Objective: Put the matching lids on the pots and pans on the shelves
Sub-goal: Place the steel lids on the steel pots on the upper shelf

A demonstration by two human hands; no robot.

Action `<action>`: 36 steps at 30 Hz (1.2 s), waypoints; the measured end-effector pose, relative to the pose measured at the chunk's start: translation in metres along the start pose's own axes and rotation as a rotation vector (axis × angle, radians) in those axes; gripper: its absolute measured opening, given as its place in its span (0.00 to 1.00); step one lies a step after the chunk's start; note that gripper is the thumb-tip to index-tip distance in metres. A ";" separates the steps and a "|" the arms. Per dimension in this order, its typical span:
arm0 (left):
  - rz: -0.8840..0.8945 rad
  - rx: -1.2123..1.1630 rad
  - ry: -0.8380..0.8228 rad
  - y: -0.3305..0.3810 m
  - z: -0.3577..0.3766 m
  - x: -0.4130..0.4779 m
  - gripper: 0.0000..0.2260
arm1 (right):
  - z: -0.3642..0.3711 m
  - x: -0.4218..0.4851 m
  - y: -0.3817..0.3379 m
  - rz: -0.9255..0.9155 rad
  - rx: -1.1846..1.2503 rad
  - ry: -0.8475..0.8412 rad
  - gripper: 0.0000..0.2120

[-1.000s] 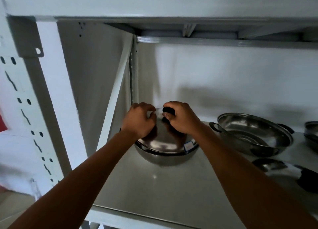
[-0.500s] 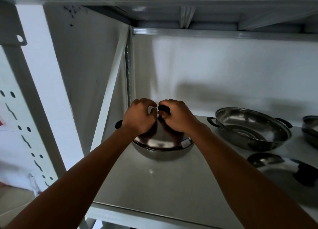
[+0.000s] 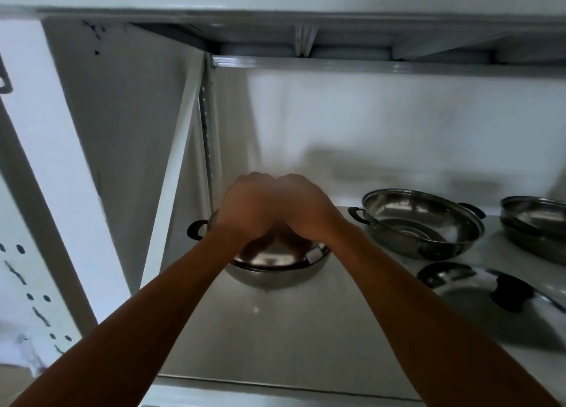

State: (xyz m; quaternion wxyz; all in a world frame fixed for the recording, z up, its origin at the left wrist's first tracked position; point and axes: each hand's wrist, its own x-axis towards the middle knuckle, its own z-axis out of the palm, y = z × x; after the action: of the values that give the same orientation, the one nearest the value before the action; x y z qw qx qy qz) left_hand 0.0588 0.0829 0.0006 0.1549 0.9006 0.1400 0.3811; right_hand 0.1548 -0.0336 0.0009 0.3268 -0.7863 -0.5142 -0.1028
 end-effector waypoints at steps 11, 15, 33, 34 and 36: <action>0.233 -0.022 -0.061 0.109 0.066 -0.002 0.19 | -0.097 -0.074 0.086 0.116 -0.142 0.064 0.31; 0.343 0.023 -0.074 0.157 0.092 -0.005 0.16 | -0.141 -0.104 0.122 0.112 -0.156 0.057 0.32; 0.360 0.161 -0.307 0.244 0.181 0.001 0.11 | -0.228 -0.197 0.207 0.026 -0.039 -0.164 0.06; 0.348 0.172 -0.325 0.241 0.182 0.001 0.11 | -0.225 -0.200 0.206 0.034 -0.014 -0.184 0.12; 0.311 0.154 -0.361 0.236 0.182 0.003 0.12 | -0.219 -0.205 0.205 0.044 0.005 -0.233 0.20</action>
State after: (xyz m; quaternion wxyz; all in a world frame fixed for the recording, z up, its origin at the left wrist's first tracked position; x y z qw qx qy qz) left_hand 0.2259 -0.1629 -0.0266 0.0480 0.9740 -0.0016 0.2215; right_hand 0.2804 -0.3743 -0.0174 0.2689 -0.8033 -0.5314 -0.0023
